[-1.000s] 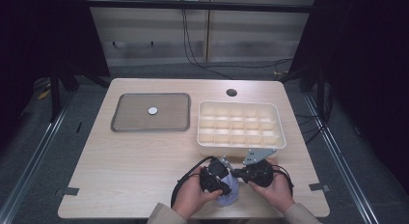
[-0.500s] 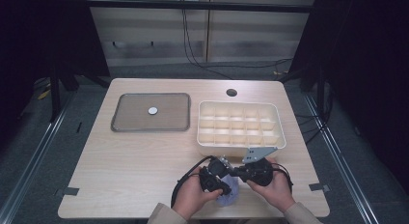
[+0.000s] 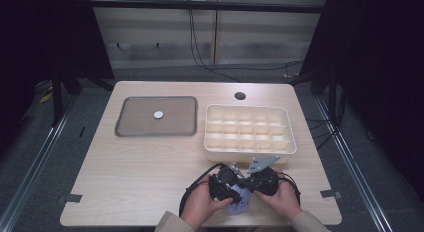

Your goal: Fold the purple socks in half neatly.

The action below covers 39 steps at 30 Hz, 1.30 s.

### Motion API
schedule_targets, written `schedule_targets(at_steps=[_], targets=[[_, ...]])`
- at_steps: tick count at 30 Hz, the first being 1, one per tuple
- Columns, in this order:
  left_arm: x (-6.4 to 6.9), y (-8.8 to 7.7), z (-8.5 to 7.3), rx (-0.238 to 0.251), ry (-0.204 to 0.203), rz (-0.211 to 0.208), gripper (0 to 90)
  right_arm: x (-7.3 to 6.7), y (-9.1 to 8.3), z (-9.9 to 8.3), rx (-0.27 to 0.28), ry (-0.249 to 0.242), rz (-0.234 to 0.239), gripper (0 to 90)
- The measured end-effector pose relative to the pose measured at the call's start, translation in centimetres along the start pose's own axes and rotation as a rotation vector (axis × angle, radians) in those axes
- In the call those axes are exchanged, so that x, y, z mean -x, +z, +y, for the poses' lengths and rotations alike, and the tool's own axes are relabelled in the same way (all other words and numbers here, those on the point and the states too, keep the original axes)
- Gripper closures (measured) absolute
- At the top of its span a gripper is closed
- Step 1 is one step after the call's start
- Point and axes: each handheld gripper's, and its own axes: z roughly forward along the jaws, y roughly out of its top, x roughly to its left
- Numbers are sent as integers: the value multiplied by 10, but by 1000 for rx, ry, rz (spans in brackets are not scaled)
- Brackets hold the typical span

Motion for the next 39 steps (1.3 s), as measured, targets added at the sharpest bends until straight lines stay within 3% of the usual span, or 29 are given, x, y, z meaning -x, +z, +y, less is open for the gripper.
schedule_targets(at_steps=[10,14,19,30,35,39], targets=[[-1,2,1,27,-7,-5,784,1,1,0,0,-13,-16,900],[0,0,1,35,-8,-6,699,2,1,-1,8,-23,-11,900],[-4,-7,-1,32,-33,-5,652,3,1,-1,12,-26,-10,900],[-15,-25,-12,60,-68,16,657,4,1,1,4,-49,-11,900],[-12,-13,-14,9,-39,0,678,5,2,2,-1,-43,-23,900],[-8,-9,-13,1,-19,5,704,5,2,3,0,-39,-27,900]])
